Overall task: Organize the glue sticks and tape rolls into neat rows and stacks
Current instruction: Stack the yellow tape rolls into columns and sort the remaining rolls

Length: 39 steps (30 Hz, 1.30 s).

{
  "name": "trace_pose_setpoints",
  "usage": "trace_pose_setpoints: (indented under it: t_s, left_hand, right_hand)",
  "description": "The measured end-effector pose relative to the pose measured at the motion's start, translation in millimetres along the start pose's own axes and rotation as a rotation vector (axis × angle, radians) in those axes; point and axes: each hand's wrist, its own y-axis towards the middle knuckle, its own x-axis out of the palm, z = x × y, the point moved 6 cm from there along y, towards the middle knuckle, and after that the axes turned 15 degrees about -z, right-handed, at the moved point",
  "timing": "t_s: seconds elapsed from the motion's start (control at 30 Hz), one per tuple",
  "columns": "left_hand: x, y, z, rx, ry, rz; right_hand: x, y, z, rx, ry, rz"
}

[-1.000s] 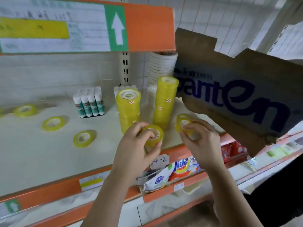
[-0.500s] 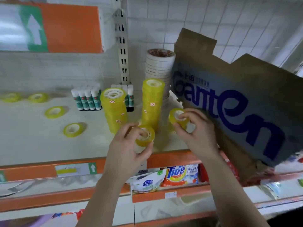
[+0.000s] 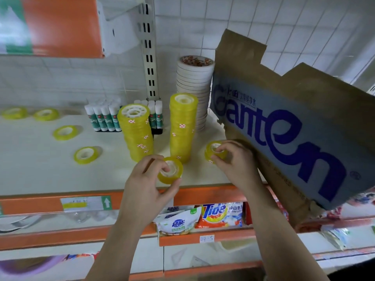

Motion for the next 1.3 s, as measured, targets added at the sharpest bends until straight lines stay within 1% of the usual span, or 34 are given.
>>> trace_pose_setpoints:
  t_s: [0.07,0.23,0.5,0.73,1.1,1.3]
  left_hand:
    - [2,-1,0,-0.01,-0.005,0.004]
    - [6,-3,0,-0.033,0.014,-0.006]
    - [6,-1,1,-0.047,0.018,-0.008]
    - [6,-2,0,-0.051,0.015,0.001]
    - [6,-7,-1,-0.047,-0.003,0.022]
    - [9,-8,5,-0.035,-0.014,0.014]
  right_hand:
    - [2,2,2,0.014,0.002,-0.027]
    - [3,8,2,0.059,0.027,-0.027]
    - [9,4,2,0.066,0.022,-0.036]
    - [13,3,-2,0.014,0.011,-0.049]
    - [12,5,1,0.082,0.056,-0.036]
    - [12,3,-1,0.067,0.052,-0.052]
